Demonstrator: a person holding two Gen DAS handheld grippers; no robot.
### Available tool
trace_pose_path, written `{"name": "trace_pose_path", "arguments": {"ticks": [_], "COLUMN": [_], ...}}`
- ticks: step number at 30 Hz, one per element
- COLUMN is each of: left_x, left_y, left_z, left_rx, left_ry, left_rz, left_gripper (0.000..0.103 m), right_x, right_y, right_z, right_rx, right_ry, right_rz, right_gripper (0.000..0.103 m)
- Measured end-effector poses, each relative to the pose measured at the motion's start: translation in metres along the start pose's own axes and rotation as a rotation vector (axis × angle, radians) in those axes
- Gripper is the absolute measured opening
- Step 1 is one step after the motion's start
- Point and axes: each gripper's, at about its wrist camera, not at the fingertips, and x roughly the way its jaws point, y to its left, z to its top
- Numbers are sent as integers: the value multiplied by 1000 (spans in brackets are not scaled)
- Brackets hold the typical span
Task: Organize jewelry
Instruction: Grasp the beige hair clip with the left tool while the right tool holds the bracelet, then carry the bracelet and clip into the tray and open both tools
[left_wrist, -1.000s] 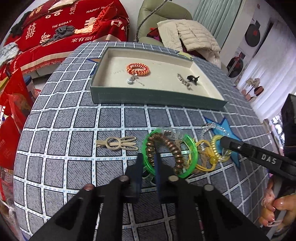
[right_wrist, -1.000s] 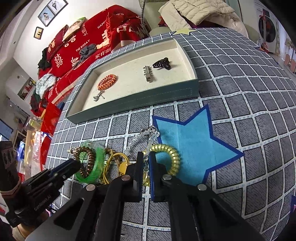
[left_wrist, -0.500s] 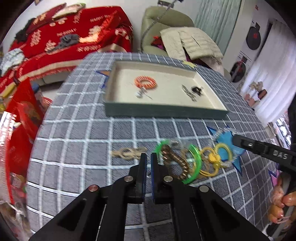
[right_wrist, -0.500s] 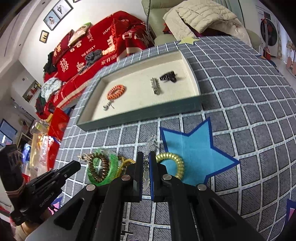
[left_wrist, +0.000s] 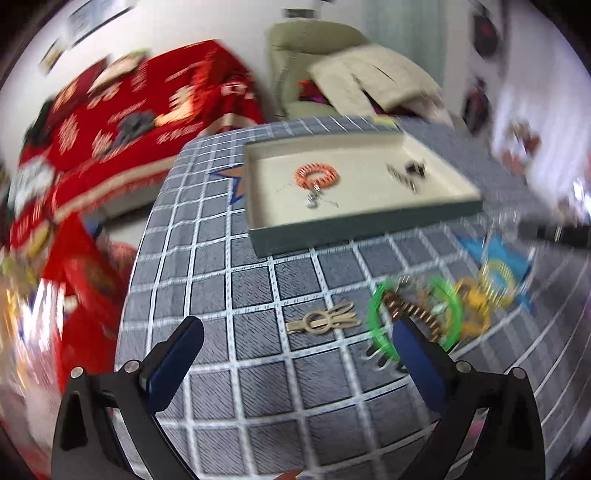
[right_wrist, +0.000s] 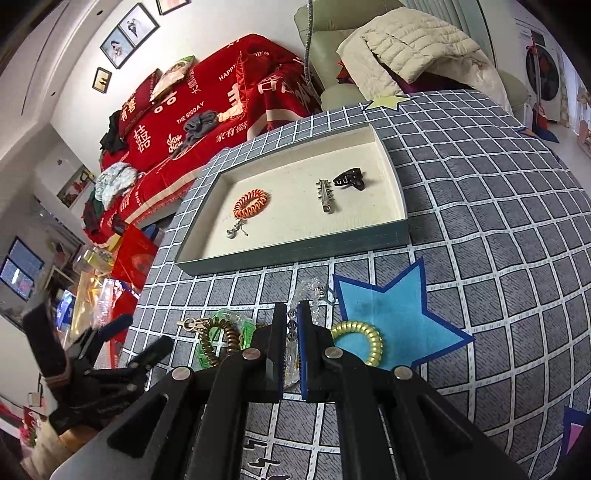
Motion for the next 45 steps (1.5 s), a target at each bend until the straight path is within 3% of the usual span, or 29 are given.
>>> {"name": "trace_pose_path", "arguments": {"ticks": [6,9,13,14,15,16,17,19,23,32,40,45], "left_x": [31,37,42,43,45,45,45,43,37,12,-9,-1], "left_y": [2,5,1,0,0,0,0,0,-1,11,15,15], "left_z": [-1,2,9,10,12,13,14,15,8,3,38,67], "left_rx": [285,335,380,383,379,370,357,357,317,76,-64,-122], "left_ry": [72,79,95,102,115,130,147,154,153,99,-14,-46], "left_rz": [-90,-156,-236,-265,-297,-323,-358,-357,-331,-307,-258,-221], "left_gripper": [99,98,90,84,80,71,55,40,40,40,40,40], "right_x": [-5,-7,-7,-6,-6,-7,-7,-9,-12,-13,-14,-6], "right_y": [2,3,4,5,5,6,7,8,9,10,15,18], "right_z": [-1,0,0,0,1,1,1,1,1,7,31,55], "right_rx": [-17,-20,-21,-23,-24,-25,-25,-27,-31,-39,-62,-66], "right_ry": [-4,-10,-7,-6,-5,-5,-6,-10,-17,-25,-47,-51], "right_rz": [2,-2,-8,-9,-10,-10,-9,-7,-3,5,20,39], "right_gripper": [6,6,6,6,6,6,6,6,6,6,6,6]}}
